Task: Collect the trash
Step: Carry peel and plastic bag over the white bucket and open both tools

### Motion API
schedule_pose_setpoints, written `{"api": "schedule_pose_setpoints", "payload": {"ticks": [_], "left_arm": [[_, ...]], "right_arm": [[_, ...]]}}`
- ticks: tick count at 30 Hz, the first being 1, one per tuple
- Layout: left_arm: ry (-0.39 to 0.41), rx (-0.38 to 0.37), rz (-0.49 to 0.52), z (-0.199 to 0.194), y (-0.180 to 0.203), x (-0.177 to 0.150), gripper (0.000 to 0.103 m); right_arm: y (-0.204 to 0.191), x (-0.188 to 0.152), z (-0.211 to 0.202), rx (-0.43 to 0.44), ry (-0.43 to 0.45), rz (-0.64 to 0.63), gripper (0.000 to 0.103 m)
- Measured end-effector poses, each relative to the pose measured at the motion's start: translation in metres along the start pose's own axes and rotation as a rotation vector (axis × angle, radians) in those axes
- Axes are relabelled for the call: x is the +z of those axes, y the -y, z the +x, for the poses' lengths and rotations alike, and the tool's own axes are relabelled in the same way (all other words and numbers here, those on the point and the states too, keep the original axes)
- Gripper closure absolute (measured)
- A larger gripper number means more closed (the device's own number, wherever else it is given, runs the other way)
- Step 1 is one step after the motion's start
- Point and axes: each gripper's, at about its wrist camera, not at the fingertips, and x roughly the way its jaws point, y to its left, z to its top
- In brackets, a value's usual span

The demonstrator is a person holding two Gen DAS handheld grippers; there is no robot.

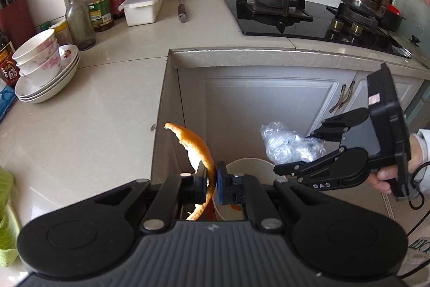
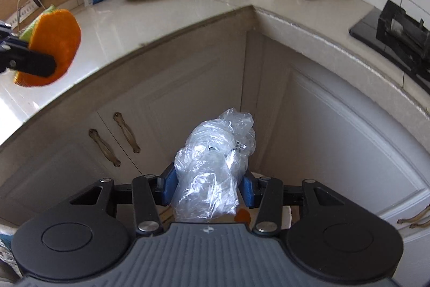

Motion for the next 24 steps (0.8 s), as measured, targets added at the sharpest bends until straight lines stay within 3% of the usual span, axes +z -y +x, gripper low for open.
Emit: {"api": "schedule_pose_setpoints", "payload": {"ticks": [9,11,13,18,24], "left_arm": [[-0.053,0.0,0.001,0.05,0.024,0.013,0.098],[-0.067,-0.003,-0.004,0.062,0.028,0.014,0.098],[-0.078,-0.006,0.0,0.073,0.032,0.015,0.098],[-0.108,-0.032,0.016,0.1,0.042,0.016,0.098],[-0.146,-0.06,0.037,0.136,0.053,0.014,0.098]], "right_arm": [[0.029,-0.035,0.084,0.015,-0.091,0.038,0.049],[0.032,-0.039,0.095,0.025,-0.092,0.05,0.036],[0.034,-0.043,0.098,0.032,-0.068,0.062,0.011],[0.038,-0.048,0.085,0.031,-0.027,0.09,0.001],[0.043,-0.06,0.059,-0.03,-0.019,0.08,0.0]]}}
